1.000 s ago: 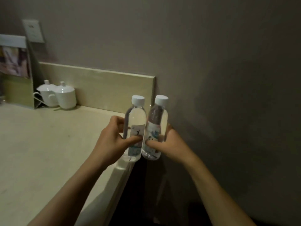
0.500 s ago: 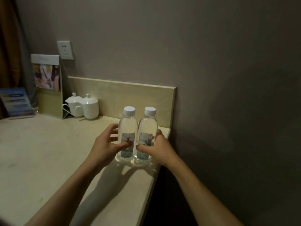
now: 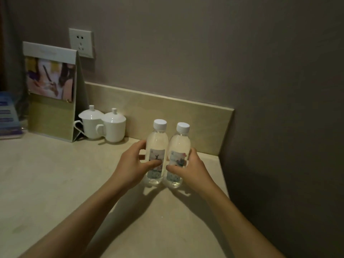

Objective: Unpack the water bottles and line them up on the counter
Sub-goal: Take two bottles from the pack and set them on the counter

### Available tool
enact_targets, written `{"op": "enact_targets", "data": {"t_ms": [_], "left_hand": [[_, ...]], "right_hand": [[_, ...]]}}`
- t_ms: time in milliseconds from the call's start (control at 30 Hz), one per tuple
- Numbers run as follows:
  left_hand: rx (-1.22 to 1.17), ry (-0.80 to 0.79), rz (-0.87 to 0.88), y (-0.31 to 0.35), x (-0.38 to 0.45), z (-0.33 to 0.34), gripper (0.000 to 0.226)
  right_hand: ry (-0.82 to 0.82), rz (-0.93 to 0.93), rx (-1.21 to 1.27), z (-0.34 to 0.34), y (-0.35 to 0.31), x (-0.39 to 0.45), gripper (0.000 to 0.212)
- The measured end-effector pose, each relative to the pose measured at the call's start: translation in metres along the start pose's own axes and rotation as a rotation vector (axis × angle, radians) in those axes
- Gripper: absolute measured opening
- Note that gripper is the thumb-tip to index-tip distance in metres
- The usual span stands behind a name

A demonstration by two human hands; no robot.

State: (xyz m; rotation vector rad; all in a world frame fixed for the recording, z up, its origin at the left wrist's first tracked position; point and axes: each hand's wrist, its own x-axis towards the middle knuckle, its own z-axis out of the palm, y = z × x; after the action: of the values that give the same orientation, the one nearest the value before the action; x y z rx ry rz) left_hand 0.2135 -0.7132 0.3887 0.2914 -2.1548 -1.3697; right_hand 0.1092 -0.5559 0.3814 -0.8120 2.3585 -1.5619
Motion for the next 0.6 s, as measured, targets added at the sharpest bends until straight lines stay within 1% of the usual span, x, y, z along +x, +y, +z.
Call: {"op": "enact_targets", "data": {"t_ms": [167, 267, 433, 533, 600], "left_hand": [[0.008, -0.006, 0.035, -0.017, 0.026, -0.013, 0.056], [0.009, -0.006, 0.044, -0.027, 0.04, -0.019, 0.056], [0.028, -0.018, 0.046, -0.035, 0.056, -0.029, 0.052], [0.026, 0.031, 0.06, -0.038, 0.056, -0.031, 0.053], [0.07, 0.044, 0.067, -0.039, 0.056, -0.03, 0.054]], "right_hand": [[0.105, 0.053, 0.019, 0.024, -0.014, 0.014, 0.064], [0.147, 0.063, 0.016, 0.034, -0.017, 0.023, 0.059], [0.17, 0.076, -0.023, 0.047, -0.021, 0.041, 0.056], [0.177, 0.071, -0.091, 0.053, -0.023, 0.045, 0.054], [0.179, 0.071, -0.141, 0.055, -0.024, 0.044, 0.055]]}}
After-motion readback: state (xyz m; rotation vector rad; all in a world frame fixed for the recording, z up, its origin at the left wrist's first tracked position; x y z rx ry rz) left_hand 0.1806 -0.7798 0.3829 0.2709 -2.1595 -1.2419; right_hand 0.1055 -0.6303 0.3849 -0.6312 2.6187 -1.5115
